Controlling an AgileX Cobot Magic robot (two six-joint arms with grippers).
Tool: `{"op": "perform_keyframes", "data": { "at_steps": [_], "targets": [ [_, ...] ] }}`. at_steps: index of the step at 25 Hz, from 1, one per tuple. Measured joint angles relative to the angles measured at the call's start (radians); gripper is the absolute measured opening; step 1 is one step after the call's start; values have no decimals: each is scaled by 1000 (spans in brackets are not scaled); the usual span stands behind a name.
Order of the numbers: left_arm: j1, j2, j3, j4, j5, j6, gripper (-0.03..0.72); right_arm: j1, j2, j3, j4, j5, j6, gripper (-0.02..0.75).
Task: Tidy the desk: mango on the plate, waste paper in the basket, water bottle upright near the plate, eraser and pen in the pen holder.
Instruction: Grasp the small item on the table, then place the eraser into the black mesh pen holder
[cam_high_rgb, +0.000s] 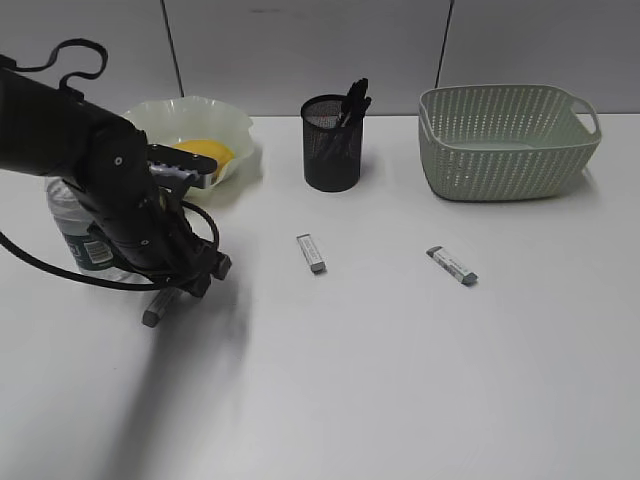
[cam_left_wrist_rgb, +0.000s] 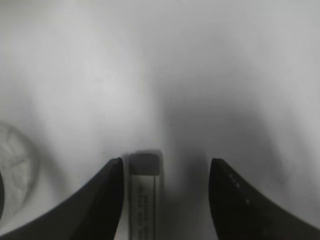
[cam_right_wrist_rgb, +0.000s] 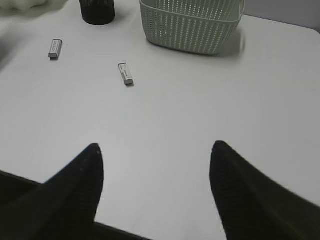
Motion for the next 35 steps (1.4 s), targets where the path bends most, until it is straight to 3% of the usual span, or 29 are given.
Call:
{"op": "perform_keyframes", "data": {
  "at_steps": [9,15,20,23,27,35],
  "targets": [
    [0,24,-2,-1,-4,0,298,0,0,0,0,0,1,529],
    [0,30,-8,-2,-1,0,154,0,0,0,0,0,1,529],
    [-8,-9,-1,-5,-54,0,142,0,0,0,0,0,1,529],
    [-19,-85,1,-26,-227,0,142,0,0,0,0,-1,1,529],
    [-26,-139,0,-41,-587,0,142,0,0,0,0,-1,1,529],
    [-26,-3,-101,-45,-1146,0,142,0,0,0,0,-1,1,529]
  ]
}}
